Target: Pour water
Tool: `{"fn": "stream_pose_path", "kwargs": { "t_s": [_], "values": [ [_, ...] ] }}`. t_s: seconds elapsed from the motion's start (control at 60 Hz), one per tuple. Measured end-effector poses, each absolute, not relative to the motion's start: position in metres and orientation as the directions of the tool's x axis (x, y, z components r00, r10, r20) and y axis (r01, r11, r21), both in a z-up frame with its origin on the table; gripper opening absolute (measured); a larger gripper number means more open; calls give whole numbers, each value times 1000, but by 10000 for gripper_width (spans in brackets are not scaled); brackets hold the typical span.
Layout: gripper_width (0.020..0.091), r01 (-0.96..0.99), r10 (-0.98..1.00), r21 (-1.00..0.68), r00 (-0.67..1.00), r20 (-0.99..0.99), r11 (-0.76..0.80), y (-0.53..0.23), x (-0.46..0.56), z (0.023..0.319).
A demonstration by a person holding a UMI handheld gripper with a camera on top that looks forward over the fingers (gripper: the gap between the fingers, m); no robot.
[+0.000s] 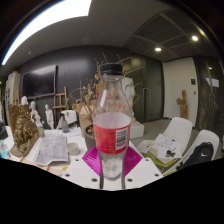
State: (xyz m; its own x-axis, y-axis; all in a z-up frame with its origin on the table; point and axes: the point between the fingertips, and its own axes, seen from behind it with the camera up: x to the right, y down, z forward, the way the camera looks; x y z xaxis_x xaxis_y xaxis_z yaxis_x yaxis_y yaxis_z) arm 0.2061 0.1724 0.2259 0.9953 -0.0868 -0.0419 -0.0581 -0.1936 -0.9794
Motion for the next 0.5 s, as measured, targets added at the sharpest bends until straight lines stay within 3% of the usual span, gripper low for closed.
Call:
{"fn": "stream_pose_path", "kwargs": {
  "t_s": [0.183, 0.5],
  "values": [
    [232, -62, -124, -957, 992, -27, -283, 171, 240, 136],
    [238, -42, -155, -926, 988, 18, -376, 163, 256, 55]
  ]
}}
